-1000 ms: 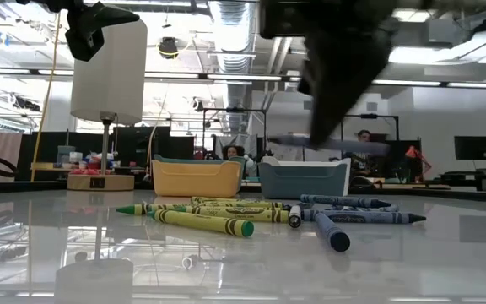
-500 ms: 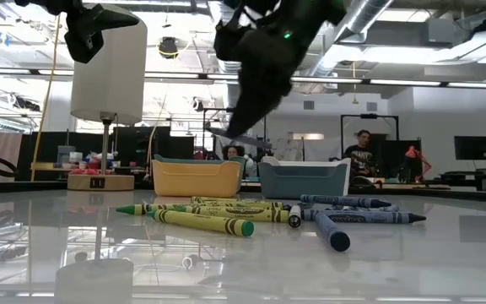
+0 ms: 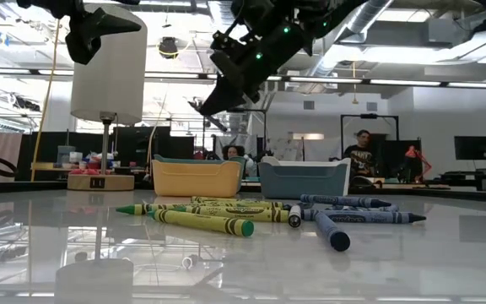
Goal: Sort crayons
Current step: Put the blue crayon into the yellow bin
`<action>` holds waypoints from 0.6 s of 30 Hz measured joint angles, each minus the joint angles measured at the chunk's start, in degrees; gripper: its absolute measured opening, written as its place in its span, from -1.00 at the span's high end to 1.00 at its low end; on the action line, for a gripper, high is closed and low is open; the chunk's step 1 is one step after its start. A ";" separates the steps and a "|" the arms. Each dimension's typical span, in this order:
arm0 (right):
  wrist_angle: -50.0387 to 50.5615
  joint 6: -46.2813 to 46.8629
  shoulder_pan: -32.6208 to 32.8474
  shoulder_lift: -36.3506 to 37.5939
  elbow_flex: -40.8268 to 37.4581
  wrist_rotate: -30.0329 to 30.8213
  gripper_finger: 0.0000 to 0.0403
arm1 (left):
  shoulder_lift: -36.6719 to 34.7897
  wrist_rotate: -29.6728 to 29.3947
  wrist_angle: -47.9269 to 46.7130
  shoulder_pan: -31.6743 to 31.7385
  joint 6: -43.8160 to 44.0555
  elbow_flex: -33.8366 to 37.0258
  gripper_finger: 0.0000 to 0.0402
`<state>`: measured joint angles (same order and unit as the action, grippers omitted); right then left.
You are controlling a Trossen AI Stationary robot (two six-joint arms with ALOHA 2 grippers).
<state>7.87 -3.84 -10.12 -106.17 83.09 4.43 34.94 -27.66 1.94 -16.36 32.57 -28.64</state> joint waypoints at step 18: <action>-5.85 -5.26 -4.81 -7.07 1.42 -6.63 1.00 | 0.00 -2.84 -1.39 0.00 0.60 0.00 0.20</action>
<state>2.02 -9.09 -14.93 -113.24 84.51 -2.21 34.94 -30.50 0.55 -16.36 33.17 -28.64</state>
